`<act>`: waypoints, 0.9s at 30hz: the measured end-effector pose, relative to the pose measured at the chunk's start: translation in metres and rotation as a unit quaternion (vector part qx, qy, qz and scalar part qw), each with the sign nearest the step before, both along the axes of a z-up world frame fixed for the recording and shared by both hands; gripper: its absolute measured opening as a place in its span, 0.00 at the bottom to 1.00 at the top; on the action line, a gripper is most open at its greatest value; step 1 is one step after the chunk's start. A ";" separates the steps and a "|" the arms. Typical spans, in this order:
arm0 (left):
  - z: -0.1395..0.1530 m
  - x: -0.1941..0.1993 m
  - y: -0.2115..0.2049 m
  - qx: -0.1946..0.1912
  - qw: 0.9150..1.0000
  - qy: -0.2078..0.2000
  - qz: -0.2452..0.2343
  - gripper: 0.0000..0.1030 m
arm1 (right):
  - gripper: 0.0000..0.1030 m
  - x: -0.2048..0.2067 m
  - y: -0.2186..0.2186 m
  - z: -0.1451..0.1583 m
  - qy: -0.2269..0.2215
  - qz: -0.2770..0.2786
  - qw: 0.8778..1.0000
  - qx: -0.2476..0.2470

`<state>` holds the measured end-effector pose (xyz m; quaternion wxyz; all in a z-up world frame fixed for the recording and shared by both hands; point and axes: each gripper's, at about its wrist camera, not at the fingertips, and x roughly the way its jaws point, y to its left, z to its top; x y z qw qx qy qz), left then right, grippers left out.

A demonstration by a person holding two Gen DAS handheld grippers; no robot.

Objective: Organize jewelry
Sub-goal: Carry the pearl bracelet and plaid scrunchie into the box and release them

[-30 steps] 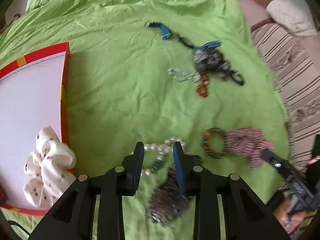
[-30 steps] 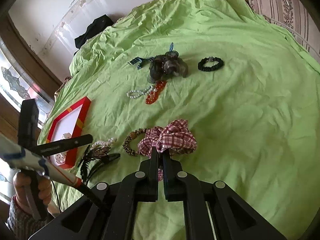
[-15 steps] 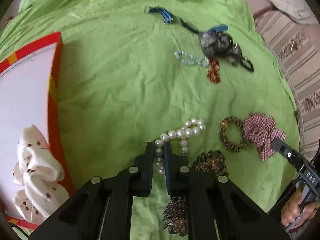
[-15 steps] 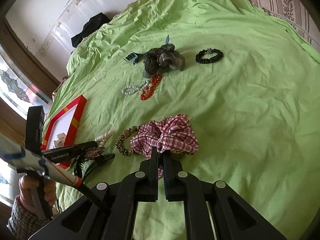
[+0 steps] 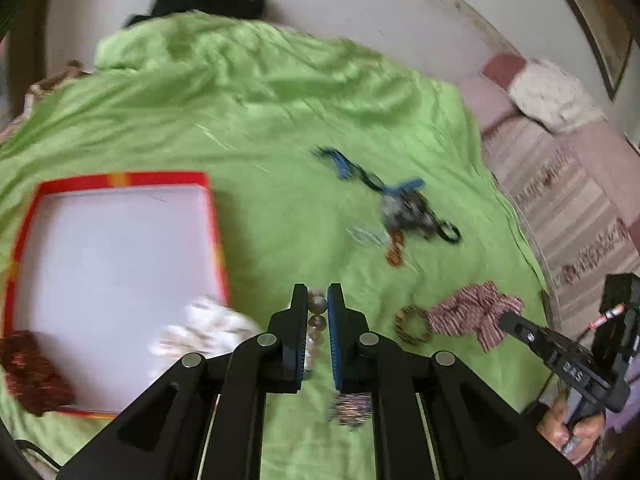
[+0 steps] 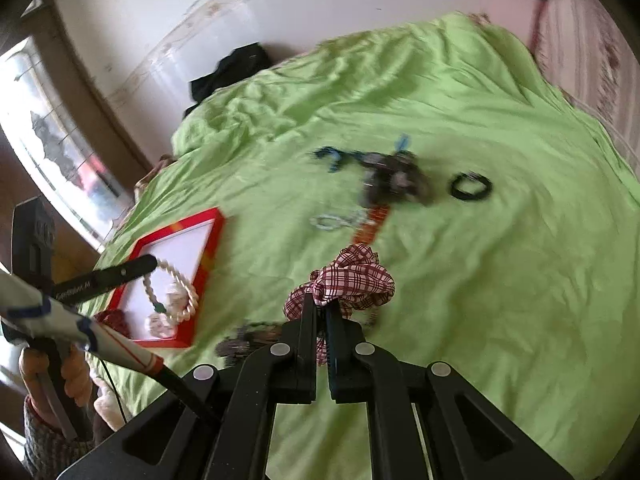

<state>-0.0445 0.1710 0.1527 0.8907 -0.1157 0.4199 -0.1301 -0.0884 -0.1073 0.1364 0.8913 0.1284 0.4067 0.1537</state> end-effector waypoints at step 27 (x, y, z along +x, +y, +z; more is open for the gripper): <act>-0.057 0.093 0.223 0.004 0.965 0.021 0.262 0.09 | 0.05 0.135 0.289 -0.017 0.028 0.175 0.979 -0.096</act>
